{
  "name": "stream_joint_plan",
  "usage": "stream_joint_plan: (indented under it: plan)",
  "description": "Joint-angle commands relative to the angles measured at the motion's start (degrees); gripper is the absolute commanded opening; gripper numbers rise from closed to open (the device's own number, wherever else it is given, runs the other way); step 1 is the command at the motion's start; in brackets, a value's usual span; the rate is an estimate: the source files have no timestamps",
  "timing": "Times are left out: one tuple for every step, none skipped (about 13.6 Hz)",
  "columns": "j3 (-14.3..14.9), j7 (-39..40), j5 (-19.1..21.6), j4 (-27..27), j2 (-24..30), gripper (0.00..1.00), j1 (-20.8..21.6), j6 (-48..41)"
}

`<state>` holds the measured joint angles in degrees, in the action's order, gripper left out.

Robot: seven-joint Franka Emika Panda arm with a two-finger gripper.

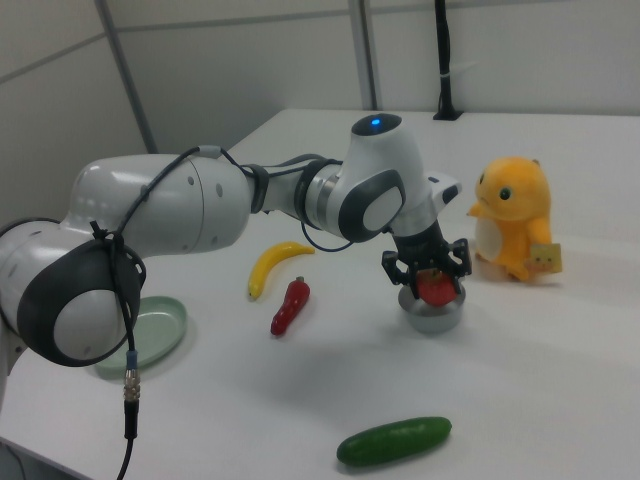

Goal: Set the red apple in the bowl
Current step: 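Carry the apple over the grey bowl and lower it inside, then open the gripper to release the apple and lift away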

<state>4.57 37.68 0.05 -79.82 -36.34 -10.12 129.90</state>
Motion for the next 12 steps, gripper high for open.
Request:
stream_joint_plan:
  plan:
    - [0.18, -0.86, 0.48, -0.16, -0.57, 0.60, 0.63, 1.15]
    - [0.18, -0.86, 0.39, -0.68, -0.57, 0.72, 0.63, 1.23]
    - [0.18, -0.86, 0.22, -0.86, -0.57, 0.78, 0.71, 1.23]
    - [0.18, -0.86, 0.13, -0.95, -0.48, 0.91, 0.72, 1.23]
    - [0.18, -0.86, -0.05, -0.95, -0.31, 0.92, 0.72, 1.15]
    - [0.18, -0.86, -0.39, -1.04, 0.47, 1.00, 0.72, 0.89]
    - [0.18, -0.86, -0.40, -1.73, 1.18, 1.00, 0.72, 0.71]
    - [-0.08, -0.86, -0.40, -2.35, 2.40, 1.00, 0.63, 0.53]
    - [-0.17, -0.94, -0.40, -3.31, 3.63, 1.00, 0.71, 0.44]
    - [-0.26, -1.64, -0.31, -4.02, 5.13, 1.00, 0.80, 0.36]
    - [-0.26, -2.87, -0.31, -5.68, 8.36, 1.00, 0.89, 0.18]
    - [-0.26, -3.84, -0.31, -7.00, 11.00, 1.00, 0.89, -0.34]
